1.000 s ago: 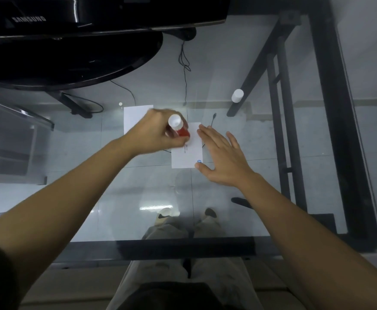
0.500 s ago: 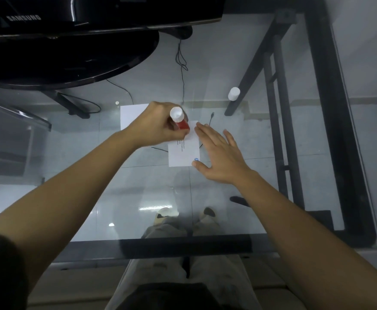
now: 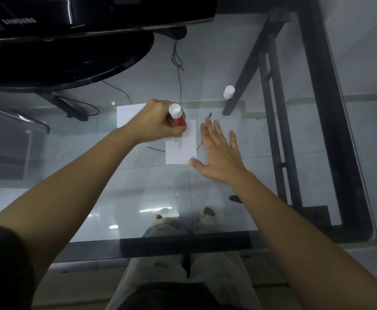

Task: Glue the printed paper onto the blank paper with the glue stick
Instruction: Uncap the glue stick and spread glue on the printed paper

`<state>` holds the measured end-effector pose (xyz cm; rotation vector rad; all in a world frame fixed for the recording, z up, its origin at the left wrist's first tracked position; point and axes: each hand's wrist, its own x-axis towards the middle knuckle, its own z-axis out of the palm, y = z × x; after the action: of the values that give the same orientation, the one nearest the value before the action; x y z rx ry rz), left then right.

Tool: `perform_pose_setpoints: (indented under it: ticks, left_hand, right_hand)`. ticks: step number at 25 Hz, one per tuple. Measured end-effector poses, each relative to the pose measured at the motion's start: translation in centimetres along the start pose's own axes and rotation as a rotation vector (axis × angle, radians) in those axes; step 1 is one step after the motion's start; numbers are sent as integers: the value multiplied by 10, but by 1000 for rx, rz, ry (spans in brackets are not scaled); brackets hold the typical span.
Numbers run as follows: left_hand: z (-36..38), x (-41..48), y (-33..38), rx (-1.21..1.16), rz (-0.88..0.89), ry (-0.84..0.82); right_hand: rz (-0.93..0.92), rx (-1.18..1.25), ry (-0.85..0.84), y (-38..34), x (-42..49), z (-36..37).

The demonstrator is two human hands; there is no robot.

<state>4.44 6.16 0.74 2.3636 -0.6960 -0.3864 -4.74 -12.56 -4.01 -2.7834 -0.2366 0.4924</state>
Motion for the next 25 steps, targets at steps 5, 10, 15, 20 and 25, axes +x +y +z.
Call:
perform_pose_setpoints:
  ticks: [5, 10, 15, 20, 25]
  left_hand:
    - [6, -14, 5, -58, 12, 20]
    - [20, -37, 15, -56, 67, -87]
    - [10, -2, 5, -14, 0, -24]
    - [5, 7, 1, -29, -22, 114]
    - [20, -31, 15, -58, 112, -39]
  right_hand:
    - [-12, 22, -2, 2, 0, -1]
    - [-21, 17, -12, 4, 1, -1]
    - [-22, 15, -7, 5, 1, 0]
    - [-13, 10, -7, 5, 3, 2]
    - [-27, 21, -2, 6, 2, 2]
